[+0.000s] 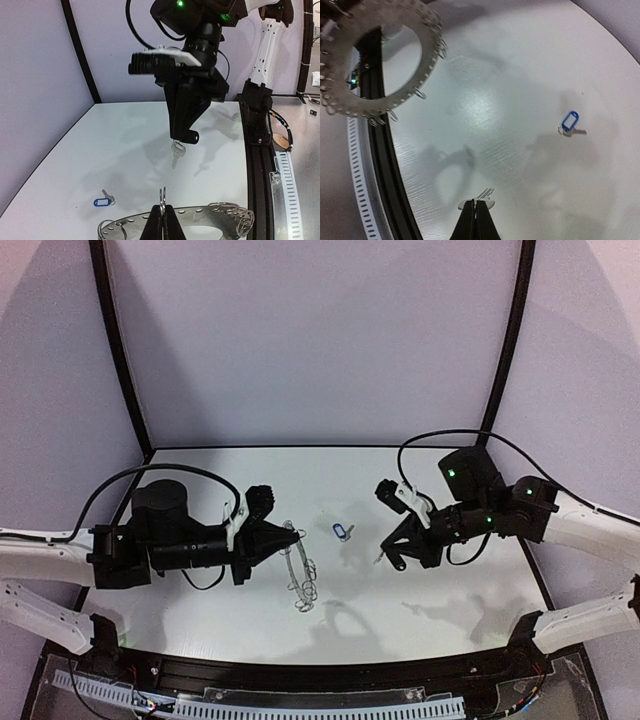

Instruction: Put the keys on the keyring

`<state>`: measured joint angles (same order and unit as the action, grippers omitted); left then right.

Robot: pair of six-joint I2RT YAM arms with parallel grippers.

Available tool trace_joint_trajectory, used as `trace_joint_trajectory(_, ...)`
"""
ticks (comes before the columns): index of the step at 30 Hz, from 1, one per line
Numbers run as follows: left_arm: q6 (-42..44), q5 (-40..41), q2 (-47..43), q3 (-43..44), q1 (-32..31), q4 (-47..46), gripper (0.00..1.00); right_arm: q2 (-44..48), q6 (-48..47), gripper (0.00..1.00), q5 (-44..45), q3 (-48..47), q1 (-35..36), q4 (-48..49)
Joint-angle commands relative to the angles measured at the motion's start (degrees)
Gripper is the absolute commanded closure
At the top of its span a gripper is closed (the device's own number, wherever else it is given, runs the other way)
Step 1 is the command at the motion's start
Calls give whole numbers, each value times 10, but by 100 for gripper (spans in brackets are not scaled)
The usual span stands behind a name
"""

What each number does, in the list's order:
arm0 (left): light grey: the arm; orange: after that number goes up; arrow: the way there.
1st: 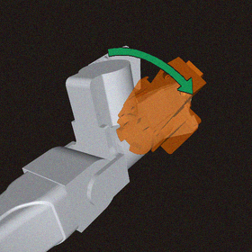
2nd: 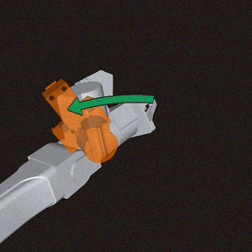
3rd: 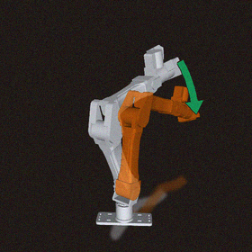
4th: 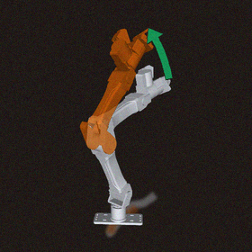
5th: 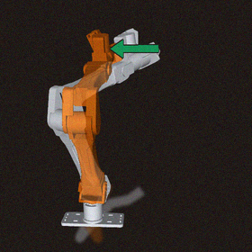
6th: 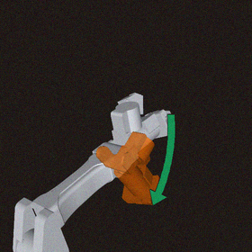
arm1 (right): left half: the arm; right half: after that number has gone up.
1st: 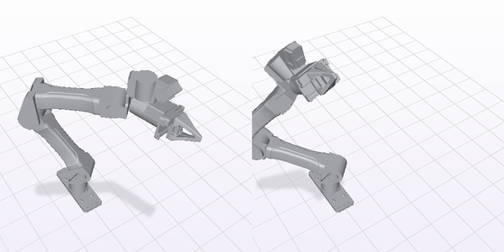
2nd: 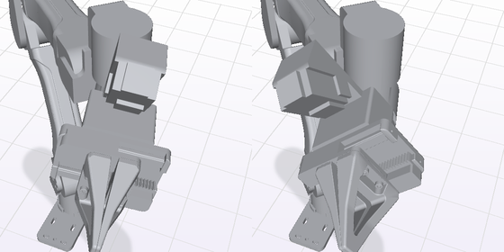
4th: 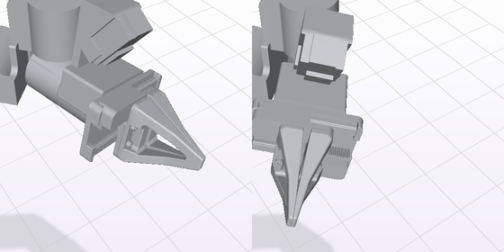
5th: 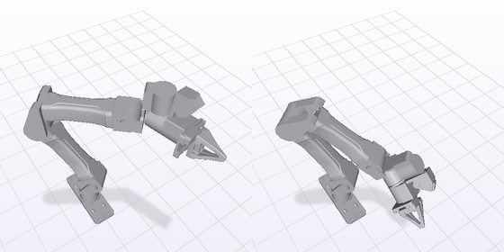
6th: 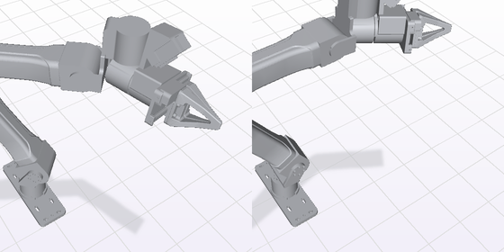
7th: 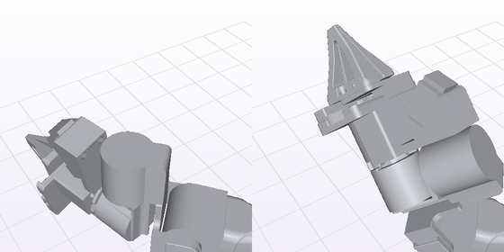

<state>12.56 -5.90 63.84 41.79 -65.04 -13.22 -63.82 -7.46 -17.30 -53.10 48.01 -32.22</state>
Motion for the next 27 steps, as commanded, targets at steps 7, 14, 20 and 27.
trace_joint_trajectory(7,35,-57,-12,38,1,72,99,33,-78,100,-219,-23,3,76)
trace_joint_trajectory(14,85,-131,-7,71,2,121,99,7,-79,100,-330,-69,5,97)
trace_joint_trajectory(20,122,-159,11,98,2,146,99,-24,-73,100,-363,-95,24,132)
trace_joint_trajectory(27,134,-164,29,123,1,151,99,-56,-80,100,-319,-110,65,158)
